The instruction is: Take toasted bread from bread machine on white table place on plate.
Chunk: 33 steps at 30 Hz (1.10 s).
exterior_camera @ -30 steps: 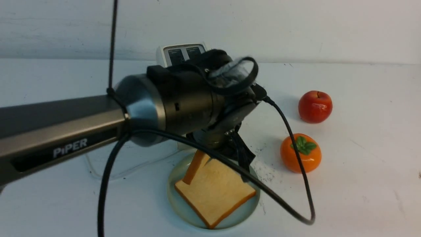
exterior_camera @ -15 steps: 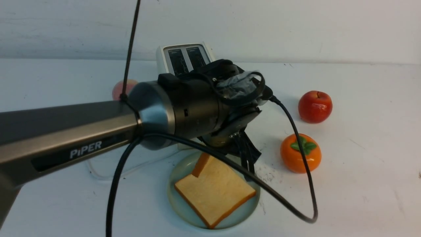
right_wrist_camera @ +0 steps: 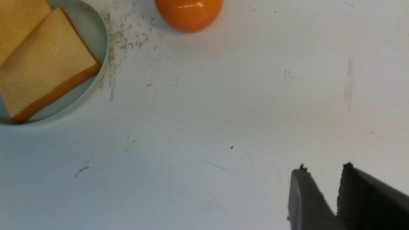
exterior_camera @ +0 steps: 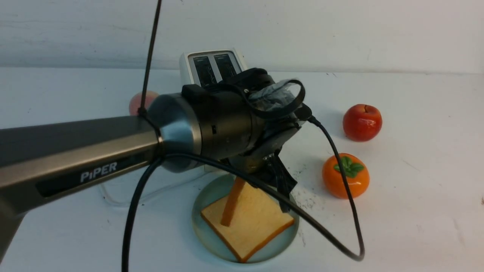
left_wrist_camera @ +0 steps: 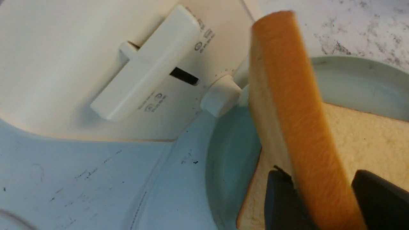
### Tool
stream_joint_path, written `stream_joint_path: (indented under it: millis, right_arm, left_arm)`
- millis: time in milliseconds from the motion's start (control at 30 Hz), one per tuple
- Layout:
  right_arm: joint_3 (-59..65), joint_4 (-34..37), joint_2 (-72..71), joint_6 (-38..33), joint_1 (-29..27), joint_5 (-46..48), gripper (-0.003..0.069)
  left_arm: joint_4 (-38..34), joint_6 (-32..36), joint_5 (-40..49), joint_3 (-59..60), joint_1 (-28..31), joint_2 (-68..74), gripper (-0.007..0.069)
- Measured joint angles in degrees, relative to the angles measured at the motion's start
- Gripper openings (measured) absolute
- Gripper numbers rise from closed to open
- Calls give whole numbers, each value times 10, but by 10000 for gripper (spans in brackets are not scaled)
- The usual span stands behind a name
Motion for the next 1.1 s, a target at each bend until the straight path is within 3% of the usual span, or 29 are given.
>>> stream_joint_path:
  millis: [300,600,833,1033,1100]
  right_arm:
    - [0,0,0,0,0,3,177]
    - [0,0,0,0,0,3,185]
    - [0,0,0,0,0,3,192]
    - [0,0,0,0,0,3,194]
    - [0,0,0,0,0,3,193]
  left_arm:
    - [-23,-10,12,-1,0,-1,400]
    - [-30,-12,61,-72,0,-1,411]
    - [-86,-2,113,-169,0,-1,410]
    - [-137,15,151,-218,0,-1,269]
    - [-144,16,163,-223,0,-1,143]
